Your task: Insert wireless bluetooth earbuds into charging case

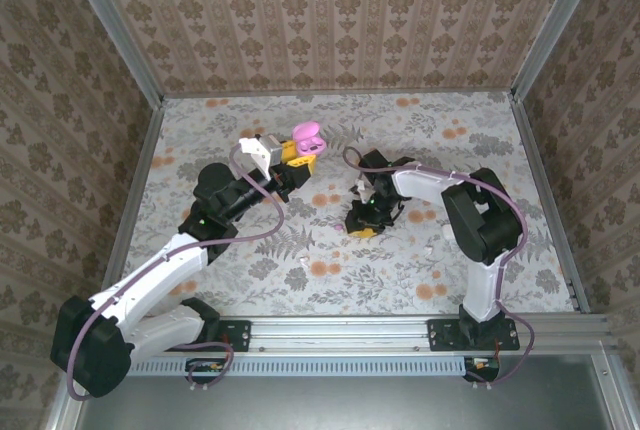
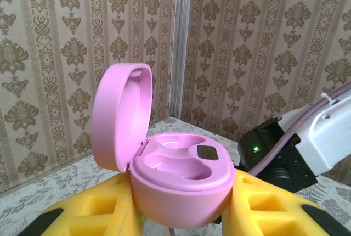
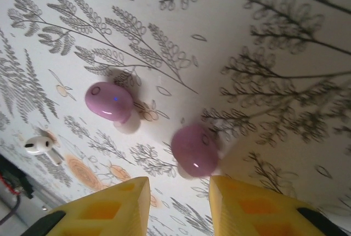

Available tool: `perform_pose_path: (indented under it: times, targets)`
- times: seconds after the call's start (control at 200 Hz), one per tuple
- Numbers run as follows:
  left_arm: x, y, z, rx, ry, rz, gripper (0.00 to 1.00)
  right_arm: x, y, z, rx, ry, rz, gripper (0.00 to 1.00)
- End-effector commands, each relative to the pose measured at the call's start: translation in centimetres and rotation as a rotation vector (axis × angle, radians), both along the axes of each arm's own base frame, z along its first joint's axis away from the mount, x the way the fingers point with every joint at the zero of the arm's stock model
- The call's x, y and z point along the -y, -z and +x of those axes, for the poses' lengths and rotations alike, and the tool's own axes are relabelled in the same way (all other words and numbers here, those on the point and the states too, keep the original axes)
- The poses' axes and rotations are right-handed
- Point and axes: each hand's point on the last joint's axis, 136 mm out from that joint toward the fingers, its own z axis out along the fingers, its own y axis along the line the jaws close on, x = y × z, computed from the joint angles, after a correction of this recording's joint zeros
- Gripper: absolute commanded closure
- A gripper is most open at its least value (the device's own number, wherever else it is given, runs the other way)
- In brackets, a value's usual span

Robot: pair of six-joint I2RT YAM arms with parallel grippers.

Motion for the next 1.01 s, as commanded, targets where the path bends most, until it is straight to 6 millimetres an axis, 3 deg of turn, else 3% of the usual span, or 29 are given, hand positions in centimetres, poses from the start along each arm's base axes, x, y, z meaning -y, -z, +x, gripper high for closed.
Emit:
perform_pose_path:
  times: [0.0,0.26,1.0]
  targets:
    - [-0.2,-2.1,-0.3,0.046,-0.005,-0.027,0.65,1.5,-2.2,0.8,0.092,-0.050,-0.088,0.63]
    - [-0.2,-2.2,-0.3,0.049,-0.006,-0.031,0.65,0.6,-1.5,2.1,0.087,-0.097,-0.089,0.62]
    - [-0.1,-2.0,-0.2,0.041,-0.006,-0.033,0.65,-0.3,1.6,0.8,-0.017,-0.131,-0.078,0.66]
